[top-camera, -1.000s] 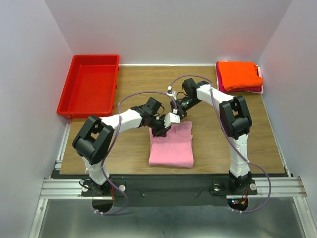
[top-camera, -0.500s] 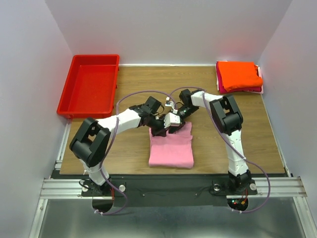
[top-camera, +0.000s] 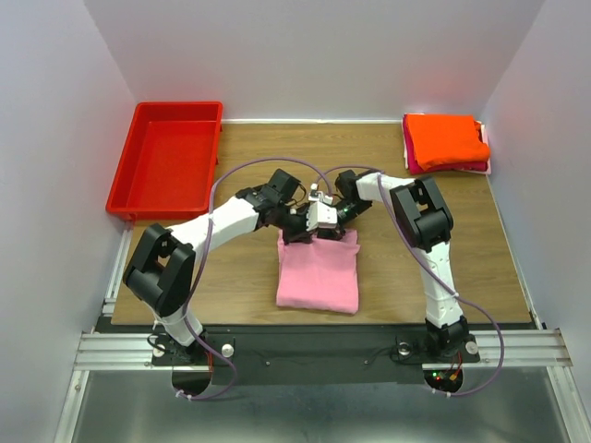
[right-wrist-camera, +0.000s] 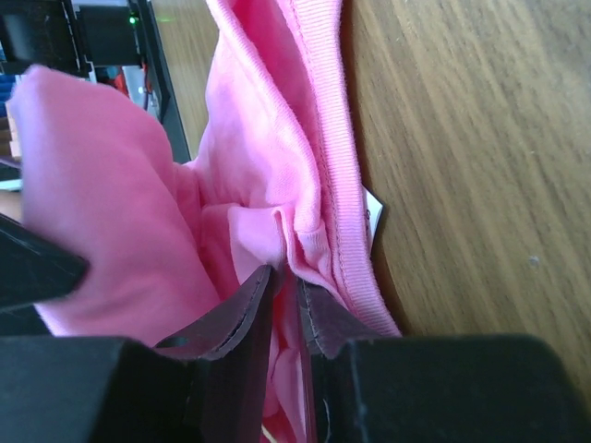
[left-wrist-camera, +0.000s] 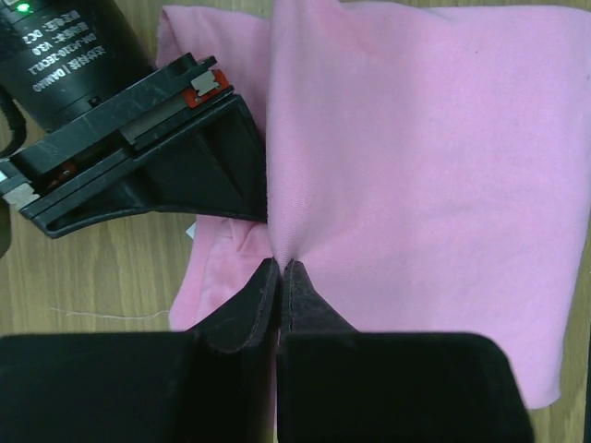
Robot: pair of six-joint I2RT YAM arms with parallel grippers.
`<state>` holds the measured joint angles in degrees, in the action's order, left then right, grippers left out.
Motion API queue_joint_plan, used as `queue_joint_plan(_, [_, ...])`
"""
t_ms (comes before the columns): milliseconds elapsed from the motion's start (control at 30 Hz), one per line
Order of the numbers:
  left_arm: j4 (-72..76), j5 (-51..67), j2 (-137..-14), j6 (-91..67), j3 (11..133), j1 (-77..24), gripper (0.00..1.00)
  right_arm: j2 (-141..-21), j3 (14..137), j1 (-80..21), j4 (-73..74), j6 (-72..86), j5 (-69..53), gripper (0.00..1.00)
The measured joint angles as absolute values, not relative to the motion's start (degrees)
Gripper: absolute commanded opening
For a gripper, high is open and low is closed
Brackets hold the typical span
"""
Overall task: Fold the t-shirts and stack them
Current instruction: Fold the tshirt
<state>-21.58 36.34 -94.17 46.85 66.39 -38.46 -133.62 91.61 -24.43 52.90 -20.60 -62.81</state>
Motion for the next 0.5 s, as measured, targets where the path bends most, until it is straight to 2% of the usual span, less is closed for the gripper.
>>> queue_joint_plan(500, [-22.3, 35.8, -94.2, 51.2, 68.8, -33.5, 0.0, -133.6, 91.6, -24.4, 52.9, -20.8, -62.8, 0.23])
